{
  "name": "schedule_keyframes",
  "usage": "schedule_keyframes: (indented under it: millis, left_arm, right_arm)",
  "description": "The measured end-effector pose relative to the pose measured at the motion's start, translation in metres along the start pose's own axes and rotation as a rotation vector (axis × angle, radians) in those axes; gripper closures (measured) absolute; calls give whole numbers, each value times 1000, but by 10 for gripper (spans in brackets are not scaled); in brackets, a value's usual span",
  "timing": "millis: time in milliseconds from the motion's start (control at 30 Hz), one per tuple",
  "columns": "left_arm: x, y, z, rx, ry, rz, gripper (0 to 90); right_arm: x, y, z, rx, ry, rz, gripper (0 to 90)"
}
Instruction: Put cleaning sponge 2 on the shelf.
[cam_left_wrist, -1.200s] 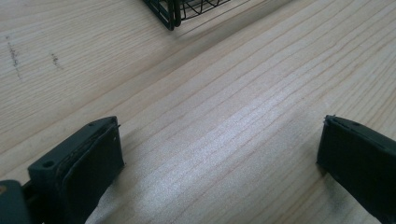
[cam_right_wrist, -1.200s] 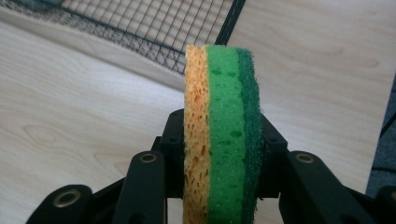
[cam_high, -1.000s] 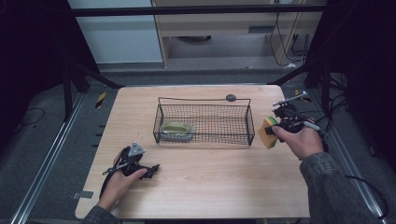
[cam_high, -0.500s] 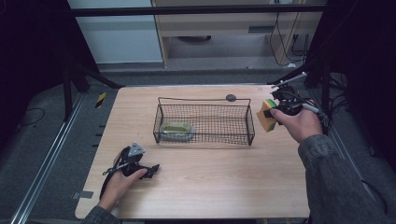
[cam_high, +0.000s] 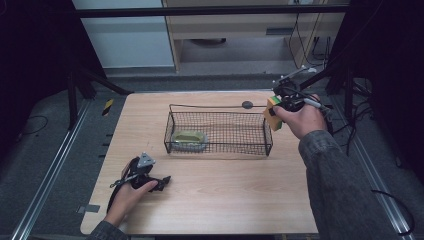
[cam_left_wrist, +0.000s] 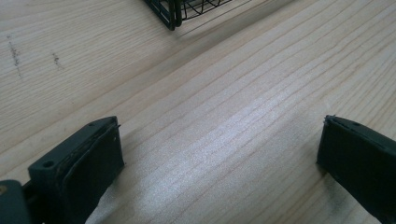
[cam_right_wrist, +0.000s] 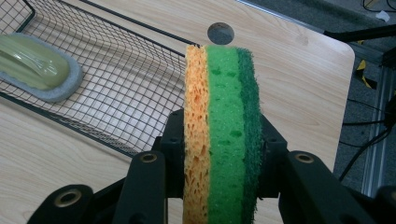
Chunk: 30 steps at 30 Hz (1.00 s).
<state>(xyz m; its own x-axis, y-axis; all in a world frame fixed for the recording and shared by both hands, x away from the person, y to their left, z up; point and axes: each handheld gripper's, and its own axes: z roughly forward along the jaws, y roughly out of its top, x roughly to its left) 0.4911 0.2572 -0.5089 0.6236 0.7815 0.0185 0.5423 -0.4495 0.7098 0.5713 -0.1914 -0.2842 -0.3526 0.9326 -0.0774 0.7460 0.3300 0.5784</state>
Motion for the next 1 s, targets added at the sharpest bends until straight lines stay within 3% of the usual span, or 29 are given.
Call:
schedule_keyframes:
  millis: [367,1000]
  left_arm:
    - [0,0,0,0,0,-1,0]
    - [0,0,0,-1,-1,1,0]
  right_arm:
    - [6,13,19,6,-14,-14,640]
    - [5,18,60,33,4,-32,641]
